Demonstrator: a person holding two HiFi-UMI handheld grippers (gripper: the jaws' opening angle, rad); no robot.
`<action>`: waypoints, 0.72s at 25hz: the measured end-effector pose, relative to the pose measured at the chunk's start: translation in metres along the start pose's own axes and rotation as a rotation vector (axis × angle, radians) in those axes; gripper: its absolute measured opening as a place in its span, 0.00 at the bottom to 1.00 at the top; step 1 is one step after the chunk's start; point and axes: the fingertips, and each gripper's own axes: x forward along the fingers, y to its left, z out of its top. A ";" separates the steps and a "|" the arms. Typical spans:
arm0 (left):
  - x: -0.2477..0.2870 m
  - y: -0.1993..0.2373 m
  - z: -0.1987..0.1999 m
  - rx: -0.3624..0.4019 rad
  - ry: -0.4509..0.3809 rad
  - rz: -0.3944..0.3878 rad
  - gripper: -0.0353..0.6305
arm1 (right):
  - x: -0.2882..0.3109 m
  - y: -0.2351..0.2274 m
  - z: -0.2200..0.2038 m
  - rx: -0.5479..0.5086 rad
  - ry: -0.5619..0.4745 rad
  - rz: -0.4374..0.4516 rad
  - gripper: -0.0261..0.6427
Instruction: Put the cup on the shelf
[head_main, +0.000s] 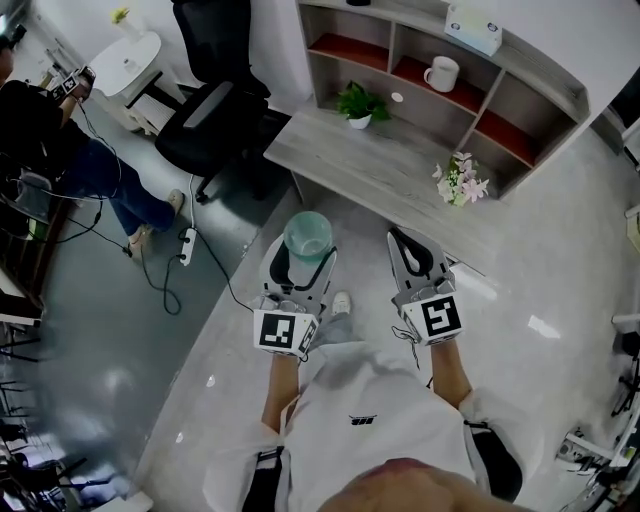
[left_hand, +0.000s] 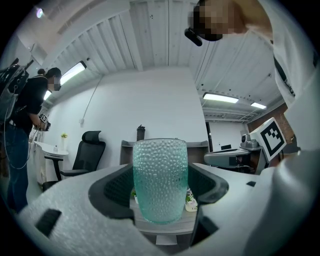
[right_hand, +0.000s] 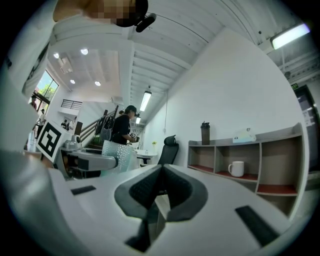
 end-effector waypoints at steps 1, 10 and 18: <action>0.005 0.005 0.000 -0.001 0.002 -0.002 0.59 | 0.006 -0.003 0.000 -0.003 0.000 -0.003 0.08; 0.049 0.049 -0.008 -0.008 0.014 -0.016 0.59 | 0.067 -0.019 -0.005 -0.001 0.015 -0.008 0.08; 0.084 0.090 -0.014 -0.018 0.015 -0.023 0.59 | 0.118 -0.027 -0.009 -0.003 0.022 -0.012 0.08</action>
